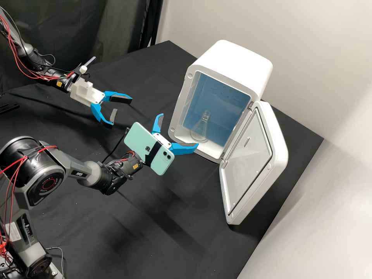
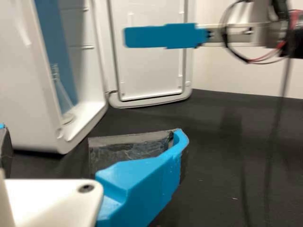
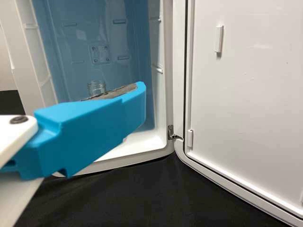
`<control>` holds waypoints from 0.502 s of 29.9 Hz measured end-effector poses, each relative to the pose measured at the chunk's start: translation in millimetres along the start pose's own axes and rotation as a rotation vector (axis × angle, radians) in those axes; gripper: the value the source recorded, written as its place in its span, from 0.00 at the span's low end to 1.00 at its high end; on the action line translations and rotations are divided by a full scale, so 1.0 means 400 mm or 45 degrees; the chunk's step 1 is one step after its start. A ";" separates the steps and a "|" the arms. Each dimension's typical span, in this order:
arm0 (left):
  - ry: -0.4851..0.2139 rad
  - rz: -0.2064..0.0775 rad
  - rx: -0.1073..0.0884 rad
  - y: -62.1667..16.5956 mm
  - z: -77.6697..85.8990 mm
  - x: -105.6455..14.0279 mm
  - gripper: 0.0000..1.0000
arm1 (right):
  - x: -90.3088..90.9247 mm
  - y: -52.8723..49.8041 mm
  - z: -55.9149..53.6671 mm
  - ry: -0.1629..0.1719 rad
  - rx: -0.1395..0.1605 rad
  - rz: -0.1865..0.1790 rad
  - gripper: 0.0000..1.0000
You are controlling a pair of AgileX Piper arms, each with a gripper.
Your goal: Take the flask out of the incubator
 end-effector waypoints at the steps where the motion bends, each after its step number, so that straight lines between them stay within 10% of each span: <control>1: -0.007 -0.002 0.001 -0.001 0.005 0.000 1.00 | 0.000 0.000 0.000 0.000 0.000 0.000 1.00; 15: -0.029 -0.007 0.002 -0.002 0.017 0.003 1.00 | 0.000 0.000 0.000 0.000 0.000 0.000 1.00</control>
